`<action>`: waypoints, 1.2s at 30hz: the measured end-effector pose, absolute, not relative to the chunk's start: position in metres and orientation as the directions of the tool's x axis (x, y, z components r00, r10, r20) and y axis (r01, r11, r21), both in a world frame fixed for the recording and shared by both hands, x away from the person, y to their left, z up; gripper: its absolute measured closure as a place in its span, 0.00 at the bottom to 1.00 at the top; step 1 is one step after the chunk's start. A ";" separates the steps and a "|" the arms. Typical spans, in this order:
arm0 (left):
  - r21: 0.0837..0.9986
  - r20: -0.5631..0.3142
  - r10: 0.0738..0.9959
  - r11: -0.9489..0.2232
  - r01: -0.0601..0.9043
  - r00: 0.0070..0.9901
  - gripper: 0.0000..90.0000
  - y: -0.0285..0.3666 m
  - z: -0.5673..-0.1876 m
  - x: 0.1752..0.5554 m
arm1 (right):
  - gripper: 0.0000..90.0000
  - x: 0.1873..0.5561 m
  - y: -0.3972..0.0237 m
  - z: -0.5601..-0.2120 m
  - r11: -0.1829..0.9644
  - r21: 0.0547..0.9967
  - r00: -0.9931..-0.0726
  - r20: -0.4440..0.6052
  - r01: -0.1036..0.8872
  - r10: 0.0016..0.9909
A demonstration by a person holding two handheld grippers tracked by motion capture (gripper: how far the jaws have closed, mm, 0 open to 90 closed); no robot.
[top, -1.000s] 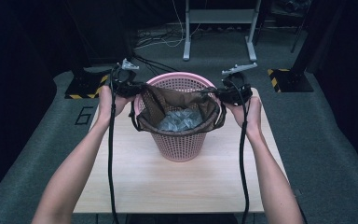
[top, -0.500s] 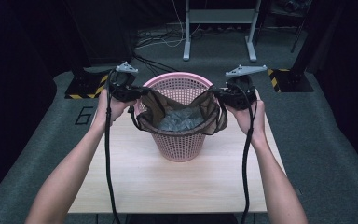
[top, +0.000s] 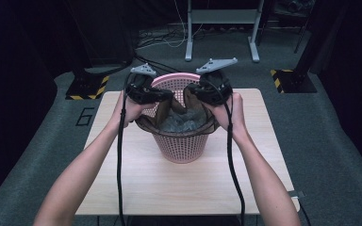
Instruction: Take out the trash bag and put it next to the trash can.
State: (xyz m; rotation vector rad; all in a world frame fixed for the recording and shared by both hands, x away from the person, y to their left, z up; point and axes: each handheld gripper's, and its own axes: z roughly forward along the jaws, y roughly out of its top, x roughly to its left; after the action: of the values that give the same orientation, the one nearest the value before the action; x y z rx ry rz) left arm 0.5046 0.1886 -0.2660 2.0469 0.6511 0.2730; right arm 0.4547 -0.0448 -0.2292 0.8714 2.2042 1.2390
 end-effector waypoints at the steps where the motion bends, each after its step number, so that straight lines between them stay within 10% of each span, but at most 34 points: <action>1: 0.846 -0.073 0.542 -0.410 0.339 0.837 0.93 0.186 -0.267 0.505 | 1.00 0.457 -0.039 -0.229 0.396 0.869 -0.698 -0.085 0.298 0.711; 11: 0.838 -0.062 0.541 -0.429 0.338 0.839 0.60 0.165 -0.263 0.510 | 1.00 0.468 -0.020 -0.229 0.383 0.874 -0.717 -0.058 0.300 0.694; 19: 0.831 -0.035 0.612 -0.421 0.363 0.790 1.00 0.157 -0.260 0.512 | 1.00 0.469 -0.024 -0.228 0.322 0.896 -0.740 0.012 0.307 0.673; 31: 0.881 -0.134 0.716 -0.231 0.413 0.685 1.00 0.208 -0.236 0.530 | 0.39 0.469 -0.060 -0.245 0.350 0.829 -0.681 0.050 0.436 0.731; 36: 0.889 -0.157 0.733 -0.188 0.418 0.662 1.00 0.222 -0.229 0.534 | 0.33 0.472 -0.062 -0.256 0.391 0.773 -0.672 0.062 0.500 0.738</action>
State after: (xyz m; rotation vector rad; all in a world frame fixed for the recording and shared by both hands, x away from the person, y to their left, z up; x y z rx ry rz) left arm 0.5344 0.2222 -0.2287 1.8179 0.9174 0.3704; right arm 0.4719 -0.0618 -0.2562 1.0843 2.3609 1.1601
